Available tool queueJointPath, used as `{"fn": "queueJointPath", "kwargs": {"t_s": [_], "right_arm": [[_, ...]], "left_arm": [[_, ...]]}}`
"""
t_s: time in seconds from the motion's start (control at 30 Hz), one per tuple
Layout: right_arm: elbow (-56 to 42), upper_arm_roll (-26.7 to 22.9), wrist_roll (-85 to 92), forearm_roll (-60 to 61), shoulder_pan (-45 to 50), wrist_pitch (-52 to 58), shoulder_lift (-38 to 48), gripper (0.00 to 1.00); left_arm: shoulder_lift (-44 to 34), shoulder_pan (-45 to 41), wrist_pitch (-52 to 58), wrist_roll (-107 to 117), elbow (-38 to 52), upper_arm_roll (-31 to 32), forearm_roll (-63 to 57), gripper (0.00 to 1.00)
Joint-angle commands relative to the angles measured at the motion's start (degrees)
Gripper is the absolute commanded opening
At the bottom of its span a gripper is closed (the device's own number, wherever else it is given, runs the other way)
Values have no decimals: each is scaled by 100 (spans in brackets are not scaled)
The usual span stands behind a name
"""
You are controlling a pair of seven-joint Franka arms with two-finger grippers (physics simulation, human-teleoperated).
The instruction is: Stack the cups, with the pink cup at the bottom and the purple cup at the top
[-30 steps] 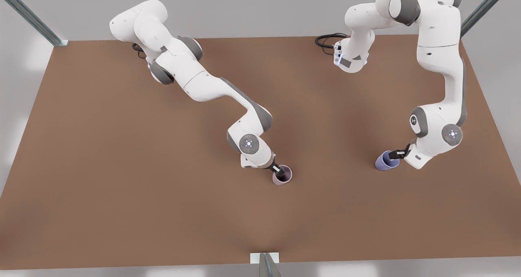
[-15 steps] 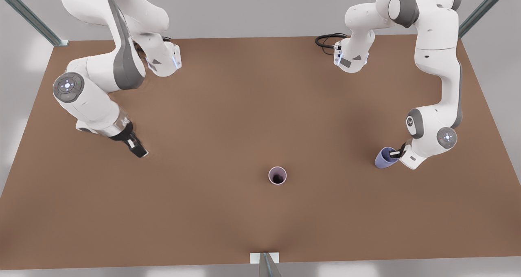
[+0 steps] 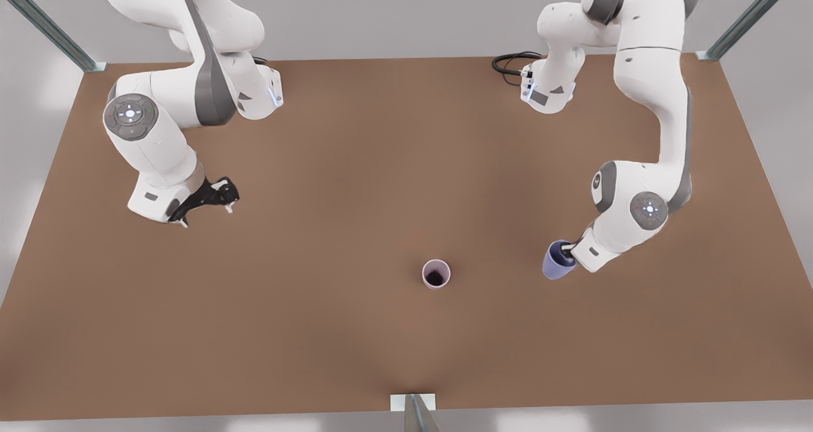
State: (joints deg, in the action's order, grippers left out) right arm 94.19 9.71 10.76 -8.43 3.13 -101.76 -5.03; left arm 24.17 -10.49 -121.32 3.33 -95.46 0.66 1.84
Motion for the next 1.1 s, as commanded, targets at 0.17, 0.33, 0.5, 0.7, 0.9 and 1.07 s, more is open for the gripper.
{"fn": "queueJointPath", "kwargs": {"t_s": [0.17,0.33,0.5,0.7,0.9,1.07], "right_arm": [[-32,-188,-1164,17,-532,842,-7,100],[-436,-197,-1049,192,-541,877,-305,100],[-753,-197,-1049,201,-532,1071,-535,100],[-770,-197,-1049,210,-541,1053,-570,100],[-761,-197,-1041,210,-567,1071,-578,100],[-761,-197,-979,210,-603,1071,-578,100]], "left_arm": [[993,-1412,3211,5265,2540,145,27,21],[1371,-1720,2755,5520,3182,172,105,21],[1723,-1711,1691,5520,3411,444,220,21],[1784,-1614,1304,5529,3394,435,290,21],[1907,-1606,1172,5503,3402,409,369,21],[1978,-1588,1225,5503,3358,427,448,21]]}}
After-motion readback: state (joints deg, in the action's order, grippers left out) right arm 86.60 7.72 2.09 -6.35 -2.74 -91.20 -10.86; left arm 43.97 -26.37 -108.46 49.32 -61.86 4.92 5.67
